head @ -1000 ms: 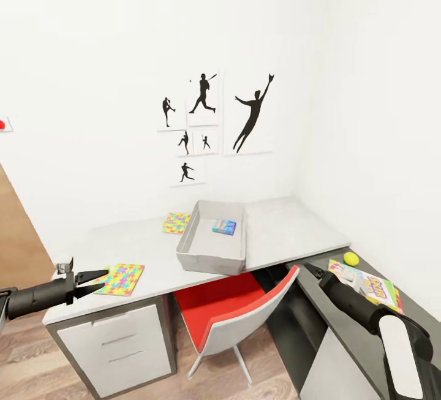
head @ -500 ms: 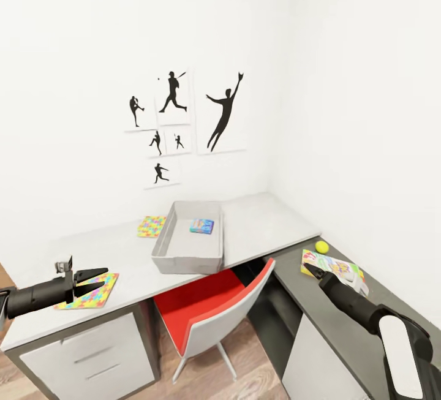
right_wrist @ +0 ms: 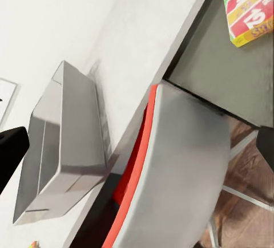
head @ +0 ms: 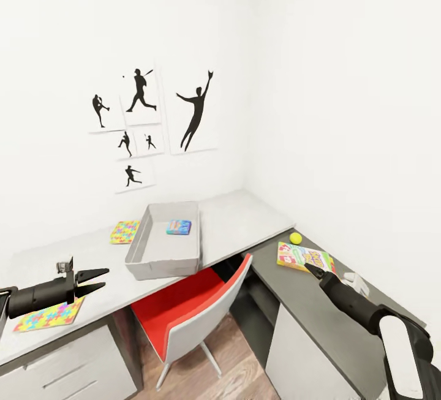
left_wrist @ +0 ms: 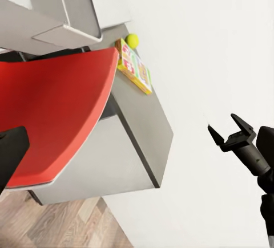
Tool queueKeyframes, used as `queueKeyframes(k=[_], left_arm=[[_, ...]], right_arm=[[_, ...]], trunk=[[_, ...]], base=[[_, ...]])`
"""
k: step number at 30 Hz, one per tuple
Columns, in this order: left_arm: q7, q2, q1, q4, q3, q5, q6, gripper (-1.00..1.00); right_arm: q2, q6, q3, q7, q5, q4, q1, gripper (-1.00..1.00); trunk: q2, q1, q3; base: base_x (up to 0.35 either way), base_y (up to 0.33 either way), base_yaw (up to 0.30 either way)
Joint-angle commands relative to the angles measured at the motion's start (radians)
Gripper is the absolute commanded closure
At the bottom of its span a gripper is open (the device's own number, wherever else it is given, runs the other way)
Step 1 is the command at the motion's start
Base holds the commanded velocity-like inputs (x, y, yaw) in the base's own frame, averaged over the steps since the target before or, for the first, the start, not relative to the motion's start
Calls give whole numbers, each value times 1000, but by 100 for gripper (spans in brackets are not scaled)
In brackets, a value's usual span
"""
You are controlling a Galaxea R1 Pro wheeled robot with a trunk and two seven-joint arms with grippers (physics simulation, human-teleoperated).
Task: Put all the toys in the child's room - the three board games (two on the bed and one on the table), the two jigsaw puzzles on the table, and the tennis ball on the table - inside the toy box on the table in the child's room.
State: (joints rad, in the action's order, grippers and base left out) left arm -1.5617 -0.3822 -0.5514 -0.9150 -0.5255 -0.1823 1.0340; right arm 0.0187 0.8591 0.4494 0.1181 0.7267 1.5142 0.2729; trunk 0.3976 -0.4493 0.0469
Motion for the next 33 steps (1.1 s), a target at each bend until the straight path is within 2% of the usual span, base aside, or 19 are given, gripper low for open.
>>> queueKeyframes(k=[1, 21, 33], left_arm=[[-9, 0, -1, -1, -2, -10, 10, -100], [-9, 0, -1, -1, -1, -11, 11, -100], [-9, 0, -1, -1, -1, -11, 10, -100]], right_arm=[[1, 6, 3, 9, -8, 0, 2, -100], [1, 0, 8, 7, -10, -5, 2, -100], [1, -6, 12, 8, -11, -5, 2, -100]], trunk=[[2, -1, 3], [2, -1, 11], [2, -1, 12]], base=[[0, 0, -267], [0, 0, -269], [0, 0, -43]])
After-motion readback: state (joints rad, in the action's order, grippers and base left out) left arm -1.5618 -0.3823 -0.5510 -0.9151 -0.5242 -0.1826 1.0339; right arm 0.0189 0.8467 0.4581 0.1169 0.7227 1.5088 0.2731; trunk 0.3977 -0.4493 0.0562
